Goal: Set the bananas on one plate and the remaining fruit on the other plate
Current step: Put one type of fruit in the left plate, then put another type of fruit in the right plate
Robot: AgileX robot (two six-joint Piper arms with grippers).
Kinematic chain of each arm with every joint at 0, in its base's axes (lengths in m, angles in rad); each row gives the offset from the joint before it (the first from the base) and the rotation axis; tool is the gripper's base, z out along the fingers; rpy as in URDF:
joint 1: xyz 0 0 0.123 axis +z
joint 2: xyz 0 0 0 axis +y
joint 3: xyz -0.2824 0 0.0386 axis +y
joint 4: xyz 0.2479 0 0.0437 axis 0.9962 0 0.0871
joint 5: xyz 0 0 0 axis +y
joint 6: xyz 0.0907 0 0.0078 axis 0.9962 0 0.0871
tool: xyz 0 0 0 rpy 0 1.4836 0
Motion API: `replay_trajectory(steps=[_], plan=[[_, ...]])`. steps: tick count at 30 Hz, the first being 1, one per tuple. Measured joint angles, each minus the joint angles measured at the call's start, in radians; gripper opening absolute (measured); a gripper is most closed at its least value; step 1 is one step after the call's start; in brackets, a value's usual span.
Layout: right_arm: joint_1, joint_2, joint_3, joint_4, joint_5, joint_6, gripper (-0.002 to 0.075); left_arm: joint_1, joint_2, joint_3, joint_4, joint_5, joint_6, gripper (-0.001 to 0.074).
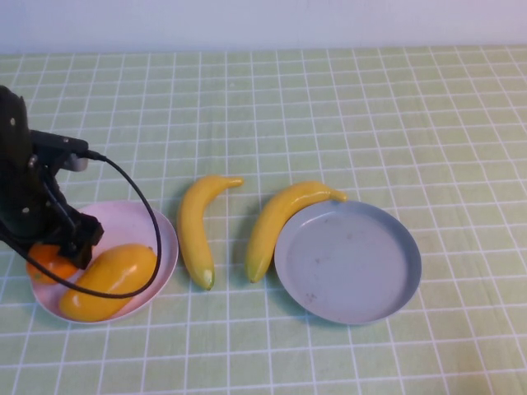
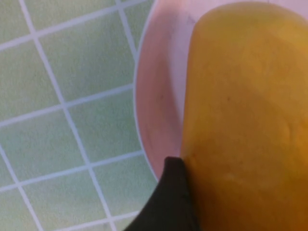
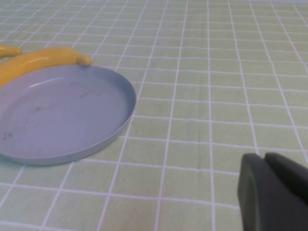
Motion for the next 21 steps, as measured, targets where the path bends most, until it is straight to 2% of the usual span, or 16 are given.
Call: replay_trajectory(steps=[6,13,15,17,19,21], plan=[[0.000,0.000,0.000,0.000,0.000,0.000,-0.0015,0.000,0.006,-0.024,-0.007,0.010,-0.004,0.0634],[0.000,0.000,0.000,0.000,0.000,0.000,-0.0015,0.000,0.009,-0.154,-0.065,0.135,-0.044,0.0636],[0.000,0.000,0.000,0.000,0.000,0.000,-0.0015,0.000,0.009,-0.192,-0.073,0.161,-0.048,0.0561],[0.000,0.000,0.000,0.000,0.000,0.000,-0.0015,0.000,0.002,-0.209,-0.079,0.174,-0.048,0.0414],[0.000,0.000,0.000,0.000,0.000,0.000,-0.0015,0.000,-0.025,-0.216,-0.088,0.179,-0.042,0.0201],[0.000,0.000,0.000,0.000,0.000,0.000,-0.0015,-0.002,-0.060,-0.216,-0.090,0.187,-0.029,0.0094]])
